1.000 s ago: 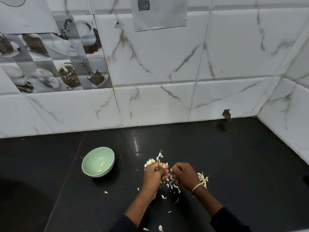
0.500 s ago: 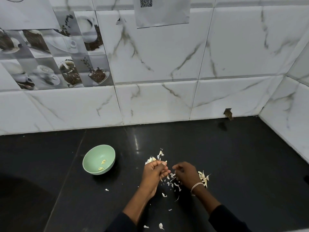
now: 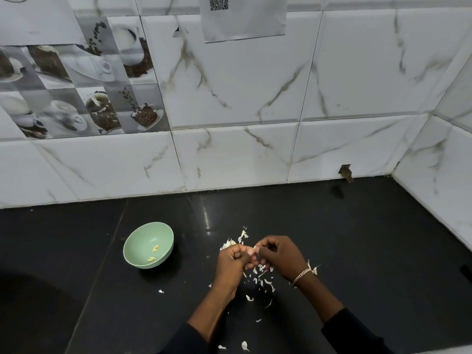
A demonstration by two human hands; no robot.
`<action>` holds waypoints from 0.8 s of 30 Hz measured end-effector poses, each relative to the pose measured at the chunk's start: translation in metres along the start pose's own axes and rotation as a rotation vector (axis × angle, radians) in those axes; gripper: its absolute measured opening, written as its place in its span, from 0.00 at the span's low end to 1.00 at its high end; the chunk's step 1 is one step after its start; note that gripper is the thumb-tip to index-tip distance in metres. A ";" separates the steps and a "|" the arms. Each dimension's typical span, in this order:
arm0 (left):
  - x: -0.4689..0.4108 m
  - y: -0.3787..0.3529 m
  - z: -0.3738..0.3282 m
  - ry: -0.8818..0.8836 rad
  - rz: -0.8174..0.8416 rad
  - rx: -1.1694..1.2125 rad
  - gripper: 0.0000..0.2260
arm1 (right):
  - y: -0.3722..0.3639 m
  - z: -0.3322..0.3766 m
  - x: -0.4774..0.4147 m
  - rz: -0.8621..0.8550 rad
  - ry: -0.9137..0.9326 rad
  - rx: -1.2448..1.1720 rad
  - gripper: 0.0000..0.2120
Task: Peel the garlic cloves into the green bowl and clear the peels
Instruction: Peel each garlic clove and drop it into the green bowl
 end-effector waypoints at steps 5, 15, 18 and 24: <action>0.004 -0.002 -0.007 -0.038 -0.018 -0.103 0.06 | 0.002 0.002 -0.003 0.014 0.005 0.092 0.05; 0.010 -0.007 -0.011 -0.035 -0.008 -0.137 0.08 | 0.002 0.000 -0.003 -0.025 0.009 0.085 0.05; 0.011 -0.009 -0.012 -0.023 0.011 -0.131 0.08 | 0.001 -0.004 -0.002 -0.052 -0.015 0.035 0.06; 0.012 -0.013 -0.013 -0.014 0.029 -0.156 0.09 | 0.001 -0.011 -0.001 -0.087 -0.066 -0.057 0.05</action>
Point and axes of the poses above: each hand's wrist, its own x-axis away from the middle knuckle, its own y-axis out of the back of the hand, z = x × y, the point moved 7 cm from there along -x, towards the middle knuckle, and after that the axes turned 11 degrees about y, right-handed, at the moved point
